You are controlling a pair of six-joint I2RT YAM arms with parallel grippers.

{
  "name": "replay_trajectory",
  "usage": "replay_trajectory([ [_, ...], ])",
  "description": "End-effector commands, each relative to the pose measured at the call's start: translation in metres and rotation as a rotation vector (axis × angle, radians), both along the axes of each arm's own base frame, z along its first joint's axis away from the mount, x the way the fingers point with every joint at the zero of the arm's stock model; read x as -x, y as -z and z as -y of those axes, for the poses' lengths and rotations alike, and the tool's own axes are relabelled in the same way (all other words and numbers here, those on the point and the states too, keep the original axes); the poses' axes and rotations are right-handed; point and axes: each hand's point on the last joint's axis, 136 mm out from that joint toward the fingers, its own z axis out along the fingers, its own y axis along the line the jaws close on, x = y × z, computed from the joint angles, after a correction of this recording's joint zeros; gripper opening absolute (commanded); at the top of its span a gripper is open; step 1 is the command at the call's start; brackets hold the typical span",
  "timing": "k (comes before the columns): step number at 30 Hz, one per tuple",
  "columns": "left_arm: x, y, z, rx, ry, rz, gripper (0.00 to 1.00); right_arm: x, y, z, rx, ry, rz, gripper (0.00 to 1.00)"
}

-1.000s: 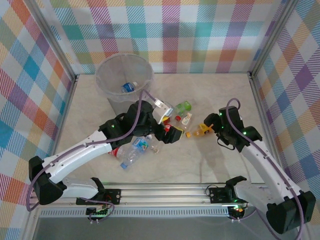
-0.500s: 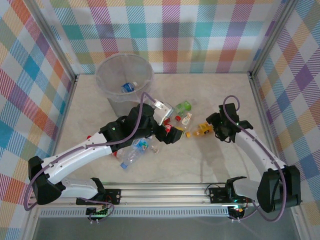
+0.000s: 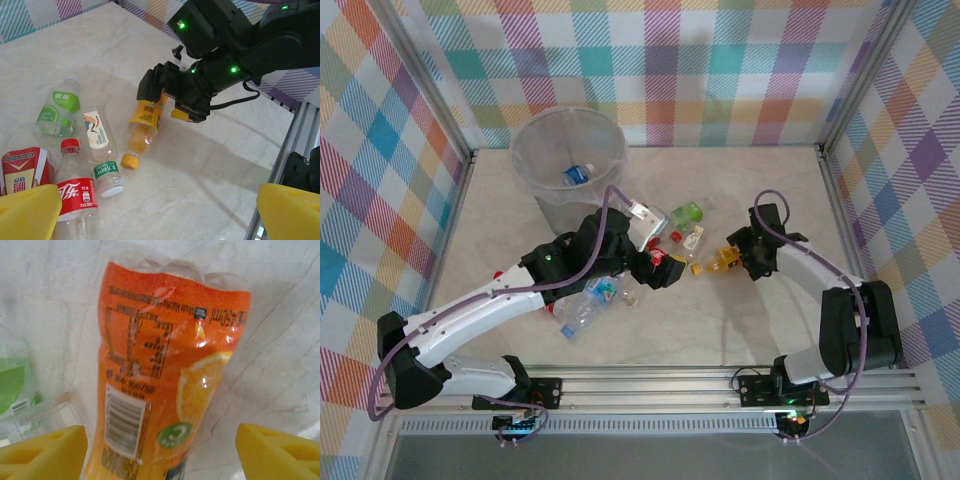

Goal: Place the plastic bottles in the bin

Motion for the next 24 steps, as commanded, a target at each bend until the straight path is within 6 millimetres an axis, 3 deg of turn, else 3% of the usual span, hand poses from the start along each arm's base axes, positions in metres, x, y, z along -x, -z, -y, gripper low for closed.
replay_trajectory([
  [1, 0.004, -0.006, 0.006, -0.001, 0.032, 0.014, 1.0, -0.015, 0.002, 0.003, -0.014, 0.028, 0.021, 0.78],
  [12, 0.005, 0.002, 0.012, -0.02, 0.053, -0.007, 1.0, -0.026, 0.027, -0.002, -0.021, -0.02, -0.012, 0.73],
  [24, 0.004, 0.023, 0.029, -0.041, 0.073, -0.119, 1.0, -0.016, -0.002, 0.001, 0.055, -0.148, 0.036, 0.58],
])
